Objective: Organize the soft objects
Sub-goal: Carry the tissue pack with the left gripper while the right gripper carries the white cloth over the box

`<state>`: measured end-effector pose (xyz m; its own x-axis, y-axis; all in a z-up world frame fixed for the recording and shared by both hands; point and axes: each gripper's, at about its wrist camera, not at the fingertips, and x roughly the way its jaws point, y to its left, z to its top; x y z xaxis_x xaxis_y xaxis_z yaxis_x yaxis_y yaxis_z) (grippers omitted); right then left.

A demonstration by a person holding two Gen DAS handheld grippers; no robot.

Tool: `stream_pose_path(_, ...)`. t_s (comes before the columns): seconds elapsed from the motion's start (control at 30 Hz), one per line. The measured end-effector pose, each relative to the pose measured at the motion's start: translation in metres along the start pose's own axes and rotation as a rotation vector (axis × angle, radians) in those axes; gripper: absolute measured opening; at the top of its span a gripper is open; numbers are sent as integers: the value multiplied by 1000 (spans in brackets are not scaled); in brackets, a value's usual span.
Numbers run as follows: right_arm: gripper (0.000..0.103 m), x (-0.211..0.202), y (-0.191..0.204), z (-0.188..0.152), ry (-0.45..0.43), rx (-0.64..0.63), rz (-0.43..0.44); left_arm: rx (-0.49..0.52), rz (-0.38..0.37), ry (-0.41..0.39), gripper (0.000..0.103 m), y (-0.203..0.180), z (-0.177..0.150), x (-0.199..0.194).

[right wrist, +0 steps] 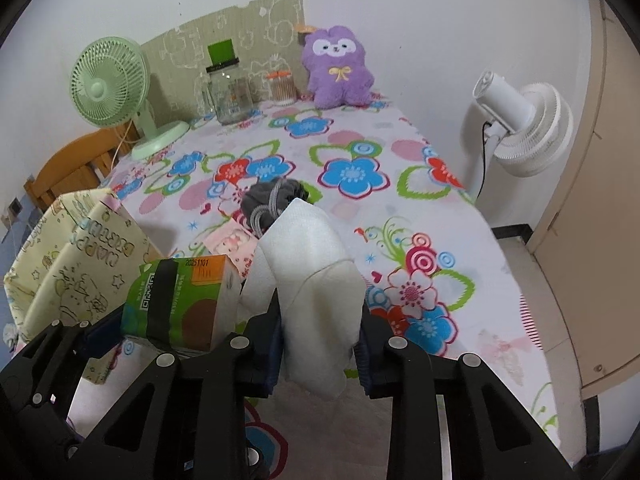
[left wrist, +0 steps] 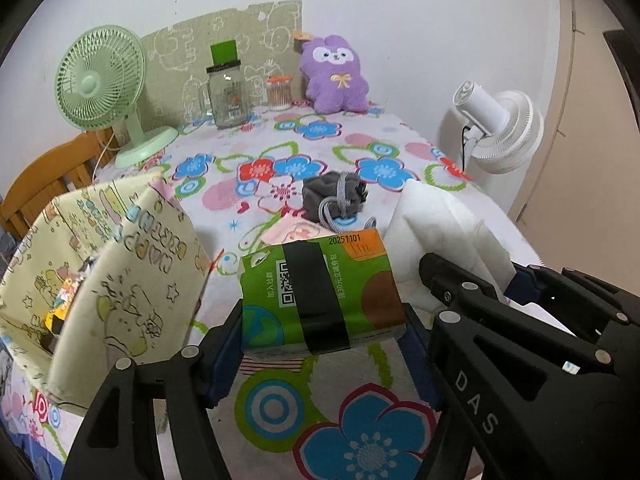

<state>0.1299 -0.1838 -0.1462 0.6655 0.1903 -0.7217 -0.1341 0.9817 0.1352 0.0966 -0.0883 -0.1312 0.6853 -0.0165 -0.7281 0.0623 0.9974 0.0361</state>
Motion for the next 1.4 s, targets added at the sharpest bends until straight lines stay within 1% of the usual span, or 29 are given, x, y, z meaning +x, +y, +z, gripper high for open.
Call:
stream_pose_path(0.4, 32, -43, 9, 12, -75, -18, -17, 25, -4, -76, 73, 1, 12, -41)
stream_pose_path(0.8, 32, -81, 26, 28, -139, -50, -29, 63, -15, -140, 73, 10, 26, -77)
stream_pose_path(1.07, 32, -98, 40, 37, -169, -83, -36, 78, -14, -171, 73, 17, 32, -92)
stream_pose_path(1.4, 32, -105, 62, 46, -189, -134, -21, 80, 12, -192, 73, 35, 33, -100)
